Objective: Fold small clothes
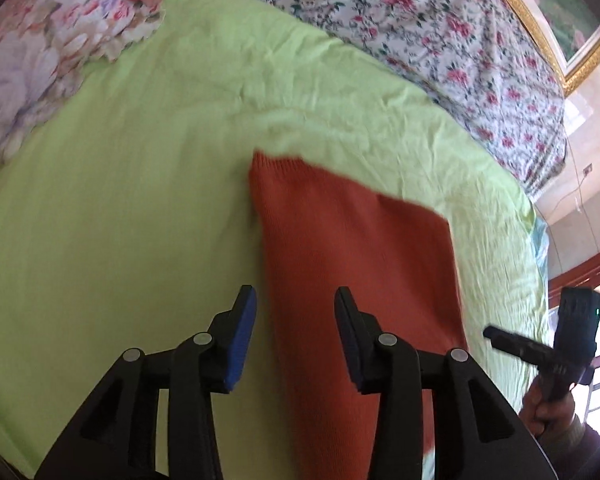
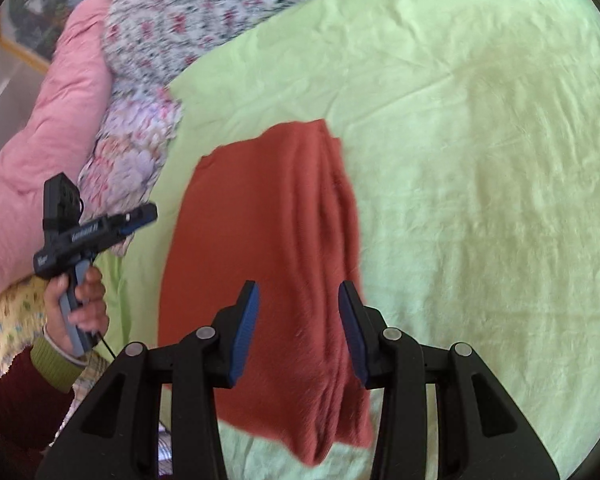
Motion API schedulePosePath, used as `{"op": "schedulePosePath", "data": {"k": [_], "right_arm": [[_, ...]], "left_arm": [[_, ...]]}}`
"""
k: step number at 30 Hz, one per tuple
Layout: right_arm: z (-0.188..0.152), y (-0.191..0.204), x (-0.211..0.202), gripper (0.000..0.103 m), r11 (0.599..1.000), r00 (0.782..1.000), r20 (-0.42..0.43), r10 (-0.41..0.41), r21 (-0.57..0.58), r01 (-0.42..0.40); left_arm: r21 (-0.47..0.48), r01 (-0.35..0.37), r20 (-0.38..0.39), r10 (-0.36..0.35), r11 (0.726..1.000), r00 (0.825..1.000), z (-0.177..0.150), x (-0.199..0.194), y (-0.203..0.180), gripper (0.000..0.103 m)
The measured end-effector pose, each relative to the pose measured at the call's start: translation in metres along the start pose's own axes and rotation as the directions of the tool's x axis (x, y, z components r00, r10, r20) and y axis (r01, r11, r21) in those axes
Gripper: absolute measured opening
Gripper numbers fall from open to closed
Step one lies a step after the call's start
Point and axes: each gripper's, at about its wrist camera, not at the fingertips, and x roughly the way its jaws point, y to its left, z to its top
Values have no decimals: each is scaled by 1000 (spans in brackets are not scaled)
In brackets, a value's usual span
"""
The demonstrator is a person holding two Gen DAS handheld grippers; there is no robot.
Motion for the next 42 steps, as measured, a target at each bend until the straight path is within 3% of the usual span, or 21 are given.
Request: {"op": "schedulePosePath", "data": {"k": [4, 11, 17, 24, 25, 26, 31, 34, 39, 42], "right_arm": [[-21, 7, -6, 43, 1000, 1000, -13, -22, -19, 22], [-73, -4, -21, 43, 998, 999, -30, -23, 56, 25], [-103, 3, -22, 43, 999, 998, -53, -40, 22, 41], [-113, 10, 8, 42, 999, 994, -100, -30, -22, 28], [-114, 12, 13, 35, 999, 993, -114, -42, -37, 38], [-113, 15, 18, 11, 998, 991, -124, -48, -54, 42], [-96, 33, -15, 10, 995, 999, -34, 2, -105, -6], [-83, 40, -45, 9, 989, 999, 20, 28, -146, -25], [-87, 26, -30, 9, 972, 996, -28, -88, -220, 80], [-97, -1, -9, 9, 971, 985, -75, -152, -196, 135]], "left_arm": [[7, 20, -61, -20, 1000, 998, -57, -13, -5, 42], [24, 45, -136, -42, 999, 990, -136, -31, -12, 44], [140, -48, -146, 69, 989, 987, -185, -28, -21, 49], [160, -217, -55, 228, 963, 972, -198, -6, -31, 49], [157, -228, -47, 238, 961, 970, -197, -4, -30, 49], [154, -238, -30, 246, 959, 969, -196, -5, -32, 49], [110, -245, 59, 240, 963, 969, -194, -30, -36, 41], [81, -258, 63, 253, 963, 965, -194, -33, -35, 35], [49, -261, 1, 261, 964, 965, -196, -21, -34, 27], [29, -246, -24, 246, 969, 969, -189, -16, -28, 26]]}}
